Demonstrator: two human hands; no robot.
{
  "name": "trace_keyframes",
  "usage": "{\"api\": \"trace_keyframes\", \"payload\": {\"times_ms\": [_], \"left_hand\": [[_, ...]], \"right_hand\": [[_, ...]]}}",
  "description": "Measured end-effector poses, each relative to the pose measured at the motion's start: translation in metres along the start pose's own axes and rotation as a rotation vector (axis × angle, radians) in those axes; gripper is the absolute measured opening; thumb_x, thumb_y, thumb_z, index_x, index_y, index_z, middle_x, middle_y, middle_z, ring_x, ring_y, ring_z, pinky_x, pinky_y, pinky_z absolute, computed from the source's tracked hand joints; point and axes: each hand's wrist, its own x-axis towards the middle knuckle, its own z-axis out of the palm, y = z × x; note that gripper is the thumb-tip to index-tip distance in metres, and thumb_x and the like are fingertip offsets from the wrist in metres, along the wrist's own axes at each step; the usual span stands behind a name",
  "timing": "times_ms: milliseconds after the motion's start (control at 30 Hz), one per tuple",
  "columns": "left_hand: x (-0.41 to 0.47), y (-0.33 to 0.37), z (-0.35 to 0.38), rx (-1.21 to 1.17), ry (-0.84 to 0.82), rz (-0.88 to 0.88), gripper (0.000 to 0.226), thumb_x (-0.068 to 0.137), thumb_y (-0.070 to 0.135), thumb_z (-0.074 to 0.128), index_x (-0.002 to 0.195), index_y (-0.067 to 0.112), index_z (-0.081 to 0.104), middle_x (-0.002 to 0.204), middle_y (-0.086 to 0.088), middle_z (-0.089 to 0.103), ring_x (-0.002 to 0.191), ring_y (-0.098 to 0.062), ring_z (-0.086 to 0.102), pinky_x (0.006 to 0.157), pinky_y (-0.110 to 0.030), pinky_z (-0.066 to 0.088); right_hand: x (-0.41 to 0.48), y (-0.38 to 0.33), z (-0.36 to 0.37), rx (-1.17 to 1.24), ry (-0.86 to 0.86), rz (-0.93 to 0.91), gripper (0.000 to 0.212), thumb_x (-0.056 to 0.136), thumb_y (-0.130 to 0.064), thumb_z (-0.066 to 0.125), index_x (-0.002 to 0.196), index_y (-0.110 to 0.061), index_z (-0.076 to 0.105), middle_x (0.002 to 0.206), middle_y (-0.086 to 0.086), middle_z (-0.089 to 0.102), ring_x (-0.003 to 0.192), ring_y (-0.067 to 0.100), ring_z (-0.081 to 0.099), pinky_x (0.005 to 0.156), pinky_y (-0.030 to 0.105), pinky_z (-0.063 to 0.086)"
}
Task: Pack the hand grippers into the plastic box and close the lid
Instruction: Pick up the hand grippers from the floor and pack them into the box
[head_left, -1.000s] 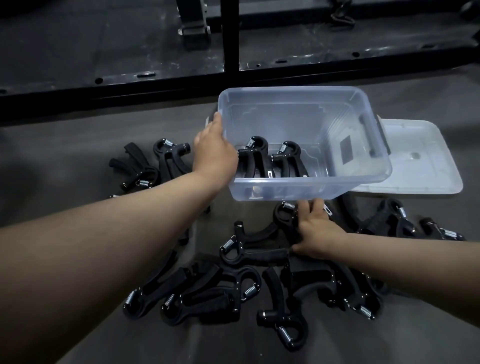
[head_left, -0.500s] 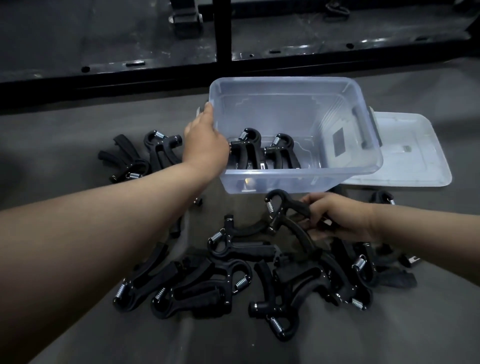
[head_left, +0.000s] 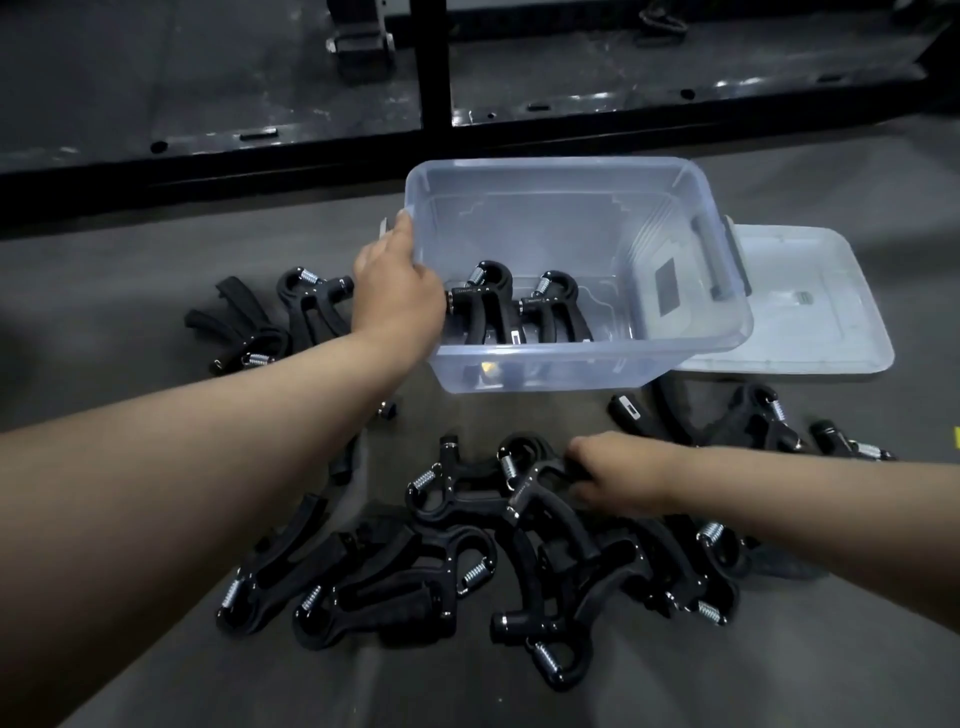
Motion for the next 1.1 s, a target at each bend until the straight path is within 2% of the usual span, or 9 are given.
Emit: {"api": "trace_keyframes", "payload": {"times_ms": [100,200,267,367,467,600,667,933,1100], "left_hand": [[0.005,-0.005,0.004,0.031,0.019,0.045,0.051,0.094,0.013,0.038,0.145,0.010,0.037,0.141,-0.015,0.048,0.134,-0.033,0.036,0.113,-0.039,0.026],[0.007,-0.007,0.005,0.011,0.032,0.051,0.045,0.101,0.022,0.034,0.145,0.010,0.040,0.147,-0.013,0.043,0.142,-0.029,0.029,0.117,-0.038,0.021],[0.005,-0.007,0.004,-0.034,0.045,0.044,0.043,0.102,0.021,0.034,0.144,0.011,0.041,0.149,-0.011,0.041,0.143,-0.026,0.028,0.118,-0.034,0.019],[0.005,-0.006,0.002,-0.095,0.057,0.015,0.042,0.101,0.016,0.036,0.141,0.010,0.045,0.147,-0.011,0.044,0.140,-0.023,0.033,0.115,-0.028,0.019],[0.005,-0.006,0.001,-0.171,0.039,-0.055,0.042,0.100,0.016,0.037,0.140,0.014,0.047,0.147,-0.007,0.045,0.139,-0.020,0.035,0.114,-0.026,0.021],[0.010,-0.005,-0.003,-0.222,0.024,-0.075,0.040,0.095,0.015,0.043,0.134,0.016,0.054,0.139,-0.001,0.052,0.132,-0.018,0.043,0.114,-0.035,0.029],[0.014,-0.005,-0.006,-0.181,0.012,-0.056,0.038,0.093,0.012,0.044,0.129,0.015,0.055,0.139,0.001,0.052,0.131,-0.017,0.043,0.113,-0.031,0.029],[0.010,-0.004,-0.003,-0.143,0.028,-0.018,0.035,0.096,0.014,0.039,0.129,0.012,0.049,0.139,0.000,0.049,0.130,-0.016,0.041,0.110,-0.030,0.030],[0.009,-0.004,-0.003,-0.158,0.021,-0.028,0.035,0.097,0.015,0.039,0.131,0.014,0.048,0.138,0.001,0.050,0.130,-0.015,0.041,0.111,-0.032,0.031]], "right_hand": [[-0.015,-0.020,-0.019,-0.277,0.012,-0.119,0.023,0.093,-0.028,0.053,0.108,-0.011,0.051,0.112,0.012,0.062,0.104,0.033,0.062,0.082,0.036,0.051],[-0.040,-0.032,-0.076,-0.347,-0.074,-0.225,0.023,0.095,-0.030,0.056,0.114,-0.019,0.053,0.109,0.001,0.062,0.094,0.021,0.062,0.074,0.028,0.046],[-0.059,-0.028,-0.122,-0.100,-0.192,-0.260,0.017,0.095,-0.029,0.059,0.110,-0.020,0.057,0.098,-0.002,0.066,0.080,0.017,0.062,0.070,0.031,0.050],[-0.071,-0.007,-0.171,0.408,-0.169,-0.324,0.016,0.094,-0.016,0.063,0.110,-0.012,0.066,0.095,0.012,0.071,0.078,0.032,0.065,0.073,0.045,0.056],[-0.054,0.017,-0.188,0.756,-0.012,-0.185,0.023,0.092,-0.012,0.059,0.112,-0.005,0.067,0.092,0.014,0.073,0.072,0.024,0.068,0.066,0.036,0.056],[-0.004,0.039,-0.174,0.824,0.192,0.153,0.024,0.098,-0.012,0.056,0.113,0.007,0.059,0.097,0.023,0.073,0.086,0.034,0.074,0.093,0.058,0.048],[0.021,0.044,-0.162,0.845,0.244,0.286,0.021,0.097,-0.006,0.055,0.108,0.012,0.055,0.096,0.031,0.069,0.084,0.040,0.073,0.085,0.061,0.053],[0.083,0.051,-0.137,0.631,0.120,0.414,0.026,0.090,0.002,0.038,0.105,0.010,0.058,0.099,0.035,0.066,0.085,0.049,0.069,0.070,0.064,0.055],[0.099,0.040,-0.122,0.425,0.139,0.419,0.033,0.086,-0.004,0.039,0.105,0.003,0.064,0.099,0.024,0.069,0.085,0.042,0.070,0.069,0.052,0.060]]}}
